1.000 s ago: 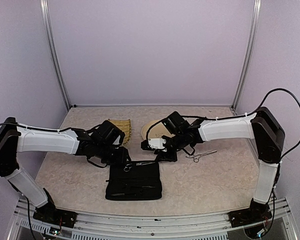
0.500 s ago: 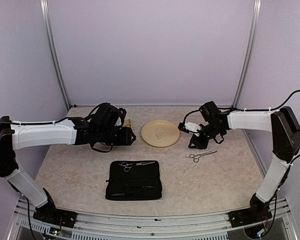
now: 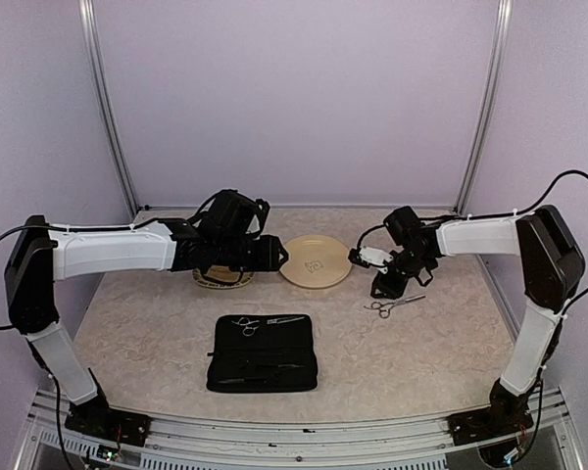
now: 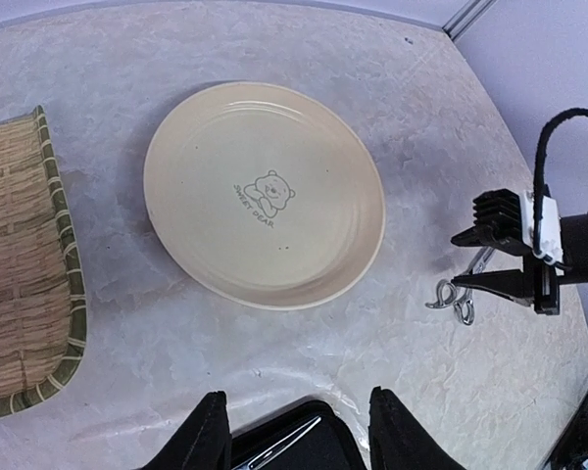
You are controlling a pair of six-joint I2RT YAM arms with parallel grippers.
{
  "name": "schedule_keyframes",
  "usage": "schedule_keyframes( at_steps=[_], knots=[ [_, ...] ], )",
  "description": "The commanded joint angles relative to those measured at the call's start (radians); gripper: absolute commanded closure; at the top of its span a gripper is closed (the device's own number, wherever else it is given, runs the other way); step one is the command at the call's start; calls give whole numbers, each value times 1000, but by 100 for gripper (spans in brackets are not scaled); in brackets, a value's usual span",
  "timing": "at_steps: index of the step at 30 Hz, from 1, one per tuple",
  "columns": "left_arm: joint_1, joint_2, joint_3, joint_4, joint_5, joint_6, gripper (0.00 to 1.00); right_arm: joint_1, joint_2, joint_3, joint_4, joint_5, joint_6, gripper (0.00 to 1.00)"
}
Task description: Sort the hair-cutting tools
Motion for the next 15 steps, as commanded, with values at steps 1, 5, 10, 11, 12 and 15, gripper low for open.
schedule_keyframes(
  at_steps=[1, 5, 10, 11, 12, 15],
  knots=[
    [-12, -7, 14, 10, 7, -6, 52, 7, 65, 76, 18, 0, 26, 61],
    [-13, -18, -2, 15, 5, -9, 52, 7, 103, 78, -2, 1, 4, 61],
    [-10, -10, -4, 35, 5, 2, 52, 21, 83, 32, -46, -2, -35, 60],
    [-9, -4, -2, 39, 9, 6, 52, 23, 73, 16, -58, -2, -43, 60],
    [-8, 3, 0, 43, 14, 9, 52, 26, 63, 1, -80, -7, -52, 60],
    [-5, 26, 5, 65, 38, 19, 52, 38, 11, -55, -128, 7, -82, 61]
  ],
)
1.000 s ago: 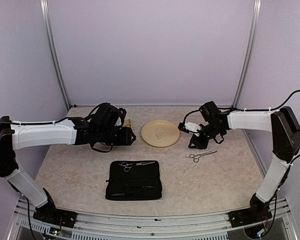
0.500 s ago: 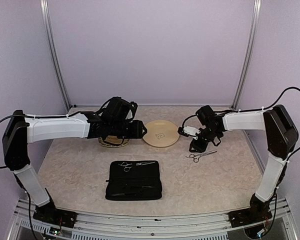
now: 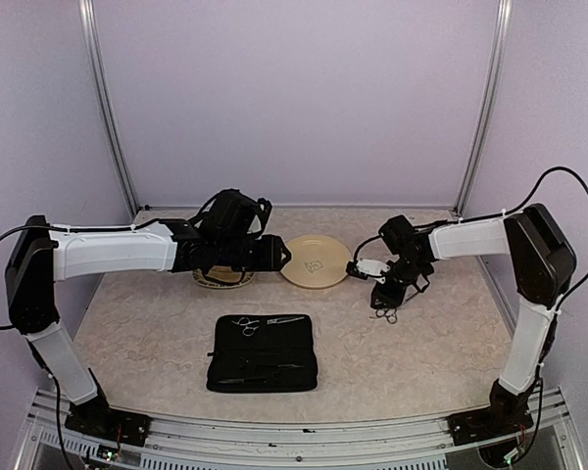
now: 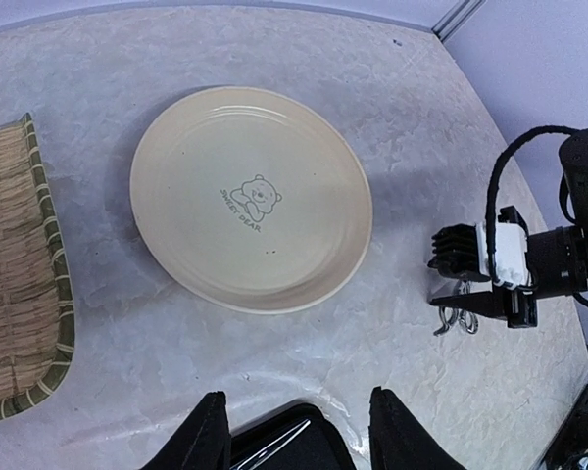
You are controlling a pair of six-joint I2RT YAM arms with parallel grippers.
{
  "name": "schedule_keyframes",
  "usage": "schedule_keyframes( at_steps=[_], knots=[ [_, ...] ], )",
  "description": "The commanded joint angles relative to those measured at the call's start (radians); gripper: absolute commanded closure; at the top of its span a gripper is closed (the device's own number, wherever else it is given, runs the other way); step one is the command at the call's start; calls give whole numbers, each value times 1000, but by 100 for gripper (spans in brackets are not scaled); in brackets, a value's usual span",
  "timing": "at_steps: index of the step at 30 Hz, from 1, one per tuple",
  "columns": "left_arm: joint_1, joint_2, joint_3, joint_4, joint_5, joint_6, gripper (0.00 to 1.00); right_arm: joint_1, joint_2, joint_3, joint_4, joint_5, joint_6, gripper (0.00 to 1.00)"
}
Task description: Sort the hair-cutting tools
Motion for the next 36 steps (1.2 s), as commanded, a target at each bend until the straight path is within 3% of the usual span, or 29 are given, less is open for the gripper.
schedule_keyframes(
  at_steps=[1, 13, 26, 36],
  knots=[
    [7, 34, 7, 56, 38, 21, 52, 26, -84, -100, -120, 25, -56, 60],
    [26, 110, 27, 100, 135, 62, 52, 19, -346, -404, -85, 263, -94, 59],
    [36, 49, -9, 106, 144, 73, 52, -117, -396, -374, -87, 309, -124, 60],
    [36, -25, -32, 57, 105, 73, 51, -151, -445, -317, -76, 185, -61, 62]
  ],
)
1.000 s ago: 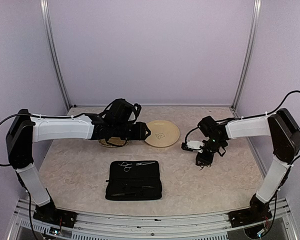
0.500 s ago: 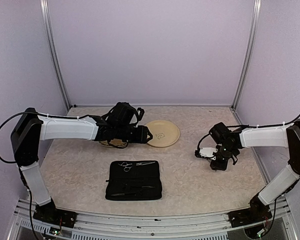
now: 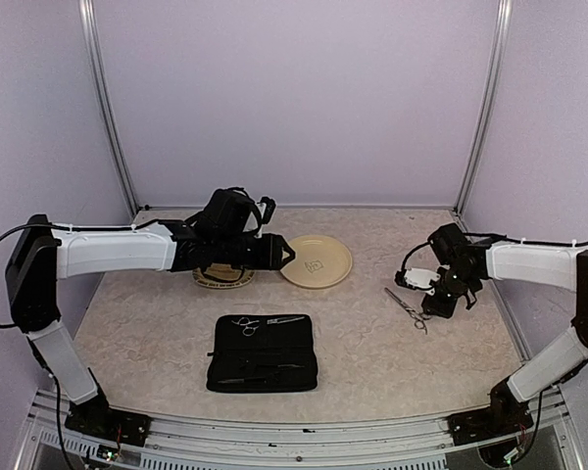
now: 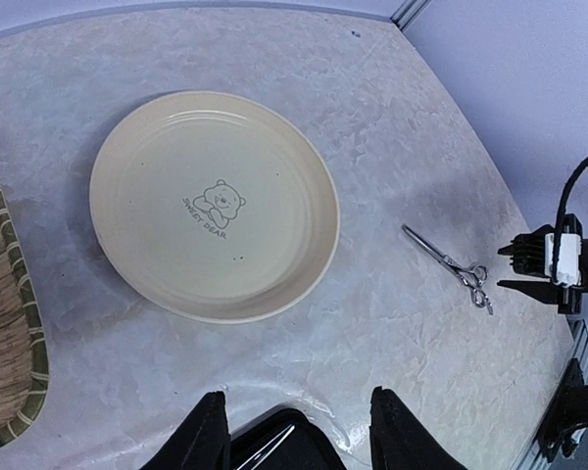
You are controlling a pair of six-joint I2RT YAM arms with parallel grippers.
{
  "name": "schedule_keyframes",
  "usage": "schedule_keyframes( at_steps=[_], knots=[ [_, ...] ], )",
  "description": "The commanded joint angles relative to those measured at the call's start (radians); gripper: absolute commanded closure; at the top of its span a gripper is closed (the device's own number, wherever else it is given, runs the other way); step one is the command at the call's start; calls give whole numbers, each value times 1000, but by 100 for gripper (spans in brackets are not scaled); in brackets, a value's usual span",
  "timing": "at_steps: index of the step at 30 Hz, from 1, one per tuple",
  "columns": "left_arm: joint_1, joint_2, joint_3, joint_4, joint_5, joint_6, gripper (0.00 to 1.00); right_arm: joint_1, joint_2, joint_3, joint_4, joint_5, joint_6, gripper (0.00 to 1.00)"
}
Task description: Sort the hair-cutting tools
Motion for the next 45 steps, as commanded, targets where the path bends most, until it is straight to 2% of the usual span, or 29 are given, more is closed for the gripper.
schedule_keyframes(
  at_steps=[1, 7, 12, 31, 45],
  knots=[
    [3, -44, -12, -28, -26, 11, 52, -30, 11, 43, 16, -76, 42, 63],
    [1, -72, -6, -43, -41, -14, 51, -45, 82, 91, -4, -164, 93, 69],
    [1, -70, 2, -56, -48, -17, 51, -56, 109, 109, -3, -186, 113, 69],
    [-6, -32, 10, -60, -31, -16, 51, -123, 124, 103, -51, -137, 117, 79],
    [-5, -20, 2, -56, -23, -11, 51, -134, 184, 129, -97, -152, 120, 78]
  ],
)
